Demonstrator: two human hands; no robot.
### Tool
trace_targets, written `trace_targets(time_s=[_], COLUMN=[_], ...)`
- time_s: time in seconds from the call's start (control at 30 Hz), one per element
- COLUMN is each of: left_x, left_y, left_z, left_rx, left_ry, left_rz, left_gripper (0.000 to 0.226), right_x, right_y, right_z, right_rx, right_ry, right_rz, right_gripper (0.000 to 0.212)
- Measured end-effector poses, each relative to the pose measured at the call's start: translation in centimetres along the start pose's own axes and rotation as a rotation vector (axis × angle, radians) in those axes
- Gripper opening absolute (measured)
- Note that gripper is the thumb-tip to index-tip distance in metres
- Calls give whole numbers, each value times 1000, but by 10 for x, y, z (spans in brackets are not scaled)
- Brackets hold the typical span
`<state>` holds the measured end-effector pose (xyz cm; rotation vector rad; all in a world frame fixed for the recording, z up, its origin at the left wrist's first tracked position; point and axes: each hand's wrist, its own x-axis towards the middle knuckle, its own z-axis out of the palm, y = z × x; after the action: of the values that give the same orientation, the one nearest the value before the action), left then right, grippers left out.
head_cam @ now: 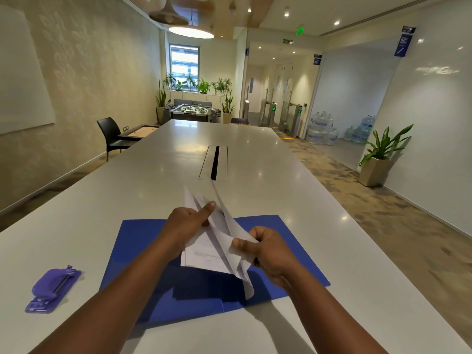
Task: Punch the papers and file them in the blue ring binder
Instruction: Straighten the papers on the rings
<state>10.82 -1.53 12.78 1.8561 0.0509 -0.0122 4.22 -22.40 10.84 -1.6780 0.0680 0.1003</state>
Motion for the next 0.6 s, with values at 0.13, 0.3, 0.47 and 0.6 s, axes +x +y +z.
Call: trace_targets(time_s=[0.13,0.3,0.47,0.6], left_x=[4,5,9,11], left_y=[-12,-19,-25,-27], left_z=[-6,-16,-24,-26], left_rx=[71,84,33,64], left_ry=[39,63,146,161], left_rz=[-33,-41,-12,25], left_gripper=[33,47,48,52], right_x=[-5,-6,-7,-7], right_y=[-1,-2,-1,4], right_z=[4,-27,-70,-89], right_rx=[22,61,84,95], right_ry=[-1,142,389,508], right_rz=[6,34,40,43], right_gripper=[32,30,44,41])
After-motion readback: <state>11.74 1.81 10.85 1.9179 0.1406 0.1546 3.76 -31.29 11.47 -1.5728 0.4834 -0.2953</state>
